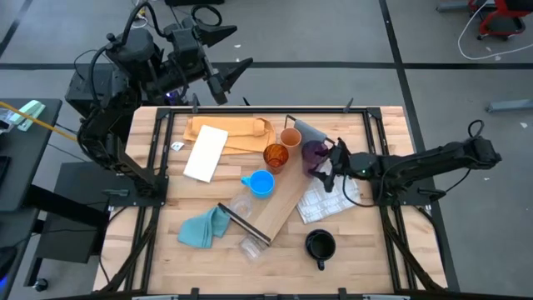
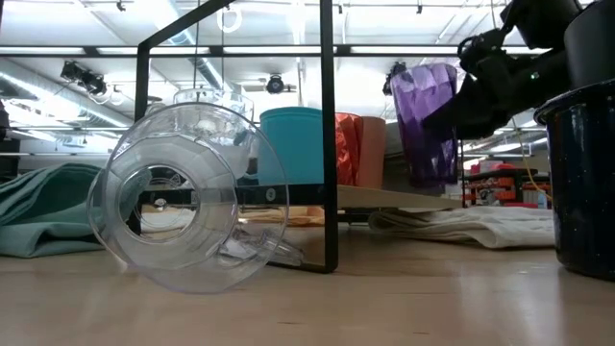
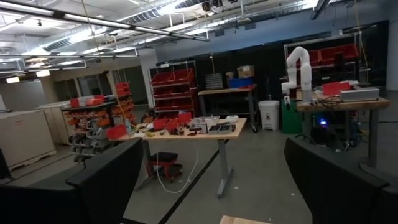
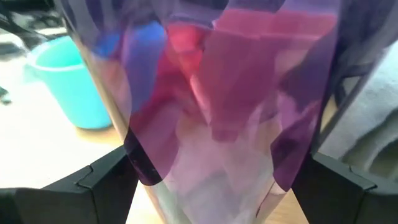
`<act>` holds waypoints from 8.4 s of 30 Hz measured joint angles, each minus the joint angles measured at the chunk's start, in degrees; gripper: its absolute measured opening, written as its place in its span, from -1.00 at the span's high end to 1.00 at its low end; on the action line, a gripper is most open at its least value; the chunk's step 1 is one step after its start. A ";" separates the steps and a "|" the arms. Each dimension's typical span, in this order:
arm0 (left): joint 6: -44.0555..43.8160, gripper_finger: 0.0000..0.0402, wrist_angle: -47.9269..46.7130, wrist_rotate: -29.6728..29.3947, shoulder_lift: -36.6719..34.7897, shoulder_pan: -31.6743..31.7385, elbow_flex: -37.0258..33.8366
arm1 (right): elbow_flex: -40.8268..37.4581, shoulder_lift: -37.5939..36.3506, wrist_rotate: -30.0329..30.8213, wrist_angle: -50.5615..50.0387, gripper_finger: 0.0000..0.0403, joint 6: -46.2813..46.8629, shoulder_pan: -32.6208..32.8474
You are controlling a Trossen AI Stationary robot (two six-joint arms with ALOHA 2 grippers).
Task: Stack small to large cups/mugs on shelf
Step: Put the violet glass on the shelf, then put the black cup on the shelf
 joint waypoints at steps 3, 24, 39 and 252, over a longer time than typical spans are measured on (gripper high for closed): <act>0.00 -0.98 -0.04 0.00 0.00 0.00 0.00 | 0.00 2.22 1.72 1.50 -0.78 -1.17 0.79; 0.12 -0.98 -0.07 0.00 0.00 0.02 0.00 | 0.07 8.54 3.34 6.66 -0.96 1.27 0.86; 0.09 -0.98 -0.43 0.00 -0.02 0.02 0.00 | 3.11 8.36 3.27 2.90 -0.96 1.91 0.90; -46.25 0.14 -57.61 -27.02 -16.55 -16.44 -18.88 | 67.69 25.40 -18.40 -81.25 0.47 19.90 28.97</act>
